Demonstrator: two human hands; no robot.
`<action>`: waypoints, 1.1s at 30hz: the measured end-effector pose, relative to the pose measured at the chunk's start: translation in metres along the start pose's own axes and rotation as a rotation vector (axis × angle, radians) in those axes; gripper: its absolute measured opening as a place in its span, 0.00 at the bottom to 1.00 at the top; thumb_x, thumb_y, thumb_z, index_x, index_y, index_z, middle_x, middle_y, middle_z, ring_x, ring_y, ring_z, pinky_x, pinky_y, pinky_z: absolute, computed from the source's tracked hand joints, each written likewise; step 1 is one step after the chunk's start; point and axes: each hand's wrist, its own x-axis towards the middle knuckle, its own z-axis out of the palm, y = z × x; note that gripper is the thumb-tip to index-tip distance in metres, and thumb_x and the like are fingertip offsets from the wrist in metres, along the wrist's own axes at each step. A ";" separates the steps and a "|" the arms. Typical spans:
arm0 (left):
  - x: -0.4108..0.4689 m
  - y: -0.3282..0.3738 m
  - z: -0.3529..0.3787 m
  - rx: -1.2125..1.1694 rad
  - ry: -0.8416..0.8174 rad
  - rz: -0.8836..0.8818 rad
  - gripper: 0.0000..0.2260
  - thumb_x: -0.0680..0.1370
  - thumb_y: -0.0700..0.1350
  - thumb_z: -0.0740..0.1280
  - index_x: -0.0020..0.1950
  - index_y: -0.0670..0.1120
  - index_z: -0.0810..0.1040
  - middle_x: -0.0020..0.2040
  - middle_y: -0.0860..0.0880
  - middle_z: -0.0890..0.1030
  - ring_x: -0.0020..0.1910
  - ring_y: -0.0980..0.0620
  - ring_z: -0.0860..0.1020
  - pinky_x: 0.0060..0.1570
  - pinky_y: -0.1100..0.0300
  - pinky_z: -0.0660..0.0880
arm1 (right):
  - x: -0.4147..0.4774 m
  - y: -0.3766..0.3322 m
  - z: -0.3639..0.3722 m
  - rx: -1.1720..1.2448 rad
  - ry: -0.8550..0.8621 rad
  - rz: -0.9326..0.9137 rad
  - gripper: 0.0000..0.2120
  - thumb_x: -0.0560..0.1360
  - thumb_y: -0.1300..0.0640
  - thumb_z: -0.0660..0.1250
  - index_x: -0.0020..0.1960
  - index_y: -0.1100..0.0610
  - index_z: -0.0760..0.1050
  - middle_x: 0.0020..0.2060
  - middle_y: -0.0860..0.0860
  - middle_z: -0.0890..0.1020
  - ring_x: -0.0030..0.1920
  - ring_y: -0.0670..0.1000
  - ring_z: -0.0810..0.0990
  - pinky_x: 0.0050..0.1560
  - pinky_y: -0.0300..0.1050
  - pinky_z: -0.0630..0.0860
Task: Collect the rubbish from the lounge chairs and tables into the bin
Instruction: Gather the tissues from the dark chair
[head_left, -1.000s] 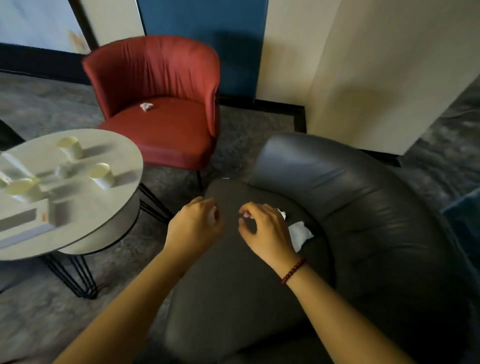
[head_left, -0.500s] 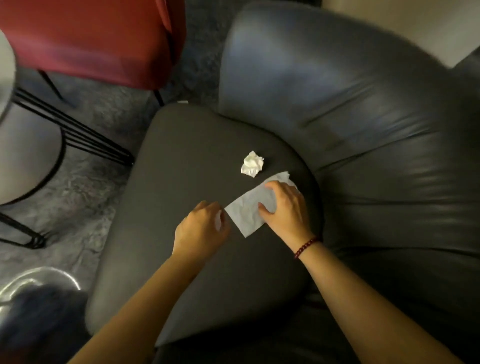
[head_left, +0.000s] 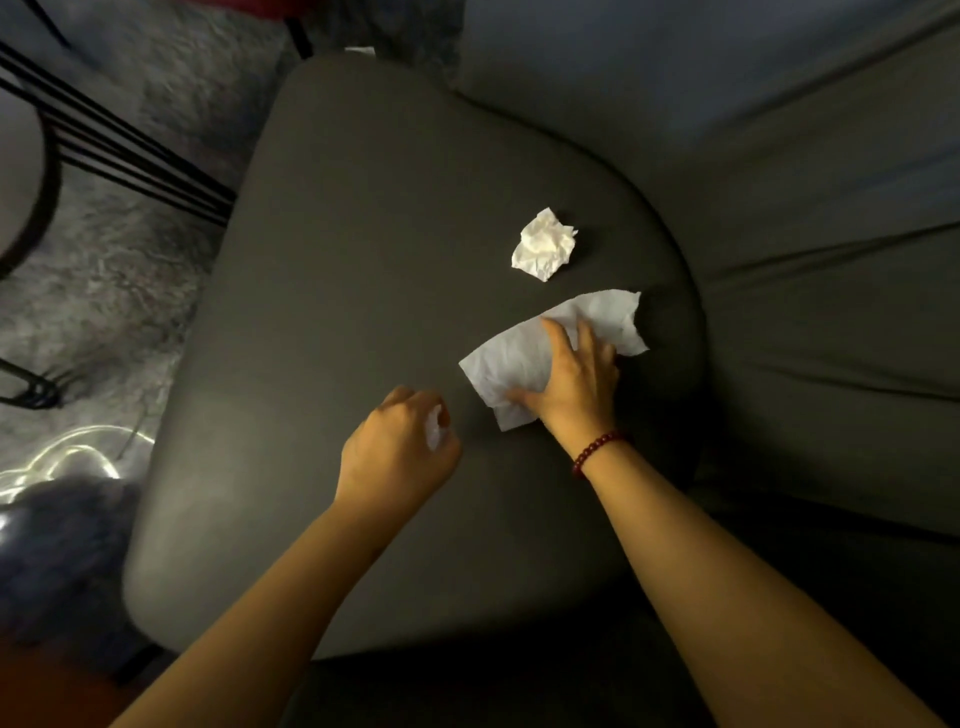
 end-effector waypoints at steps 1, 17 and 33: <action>0.002 0.000 -0.001 -0.006 -0.007 -0.003 0.04 0.72 0.44 0.66 0.43 0.45 0.77 0.40 0.50 0.71 0.36 0.49 0.71 0.35 0.60 0.65 | -0.002 -0.003 0.003 0.016 0.033 -0.014 0.39 0.69 0.48 0.71 0.73 0.50 0.53 0.73 0.58 0.54 0.72 0.61 0.53 0.69 0.58 0.59; 0.001 0.002 -0.059 -0.155 0.155 0.008 0.31 0.64 0.52 0.76 0.63 0.46 0.68 0.55 0.49 0.73 0.49 0.53 0.72 0.41 0.61 0.68 | -0.062 -0.098 -0.061 0.566 0.105 -0.468 0.10 0.69 0.67 0.69 0.50 0.62 0.77 0.43 0.59 0.82 0.41 0.46 0.75 0.29 0.20 0.67; -0.030 -0.014 -0.110 -0.103 0.296 0.005 0.12 0.65 0.39 0.71 0.34 0.46 0.67 0.35 0.50 0.69 0.36 0.48 0.67 0.28 0.60 0.56 | -0.078 -0.112 -0.084 0.313 0.214 -0.501 0.11 0.71 0.63 0.67 0.53 0.59 0.75 0.50 0.54 0.79 0.52 0.51 0.74 0.56 0.44 0.68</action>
